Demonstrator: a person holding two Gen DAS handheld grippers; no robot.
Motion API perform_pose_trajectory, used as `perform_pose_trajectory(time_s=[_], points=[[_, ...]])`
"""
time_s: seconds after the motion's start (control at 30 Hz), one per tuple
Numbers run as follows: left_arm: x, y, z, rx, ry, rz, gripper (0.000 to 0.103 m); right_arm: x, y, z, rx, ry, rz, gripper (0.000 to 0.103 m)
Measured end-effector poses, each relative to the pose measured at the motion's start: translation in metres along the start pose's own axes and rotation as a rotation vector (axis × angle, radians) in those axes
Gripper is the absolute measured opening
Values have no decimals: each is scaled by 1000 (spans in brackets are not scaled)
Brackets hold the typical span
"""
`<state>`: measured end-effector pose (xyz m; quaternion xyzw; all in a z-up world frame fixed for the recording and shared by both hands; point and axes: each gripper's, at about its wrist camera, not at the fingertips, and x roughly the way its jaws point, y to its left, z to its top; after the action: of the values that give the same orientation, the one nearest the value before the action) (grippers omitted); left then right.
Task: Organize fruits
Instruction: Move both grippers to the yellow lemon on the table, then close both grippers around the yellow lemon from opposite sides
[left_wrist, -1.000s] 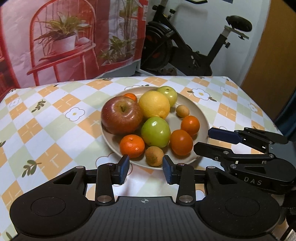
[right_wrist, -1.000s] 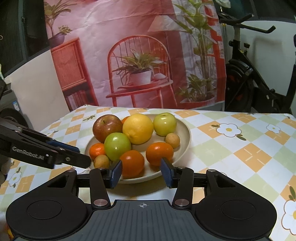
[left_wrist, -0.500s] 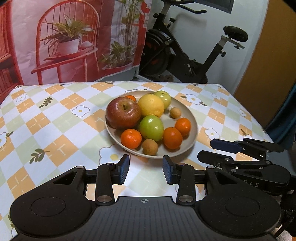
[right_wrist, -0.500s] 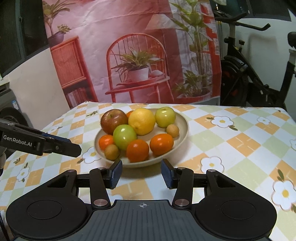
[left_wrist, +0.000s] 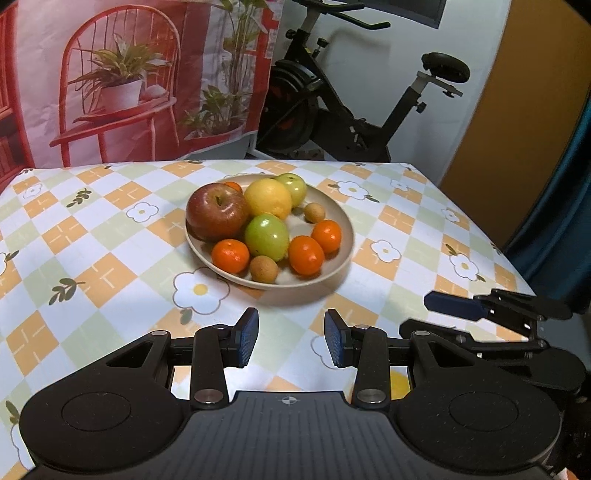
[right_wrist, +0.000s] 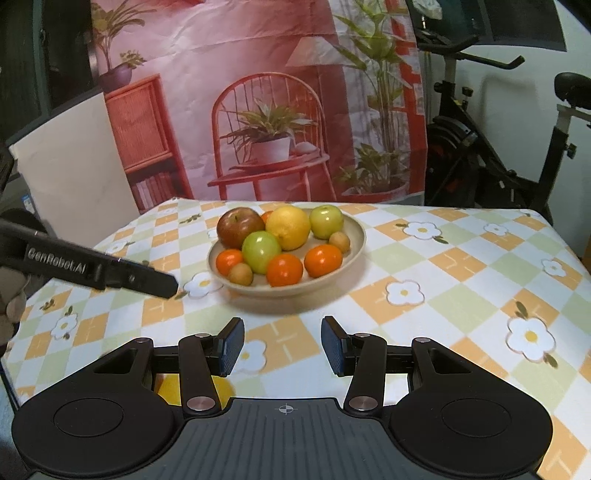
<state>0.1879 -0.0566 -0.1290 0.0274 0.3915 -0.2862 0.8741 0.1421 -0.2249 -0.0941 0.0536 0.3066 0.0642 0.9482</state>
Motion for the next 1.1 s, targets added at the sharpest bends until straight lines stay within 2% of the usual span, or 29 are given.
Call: perform_pose_trajectory(time_s=[0.43, 0.73, 1.1], points=[[-17, -16, -17, 7, 13, -45, 41, -42, 19, -25, -26, 29, 27, 44], [-11, -13, -19, -32, 51, -97, 41, -36, 35, -34, -59, 89, 75, 45], [8, -14, -21, -50, 110, -159, 41, -16, 35, -41, -49, 163, 112, 45]])
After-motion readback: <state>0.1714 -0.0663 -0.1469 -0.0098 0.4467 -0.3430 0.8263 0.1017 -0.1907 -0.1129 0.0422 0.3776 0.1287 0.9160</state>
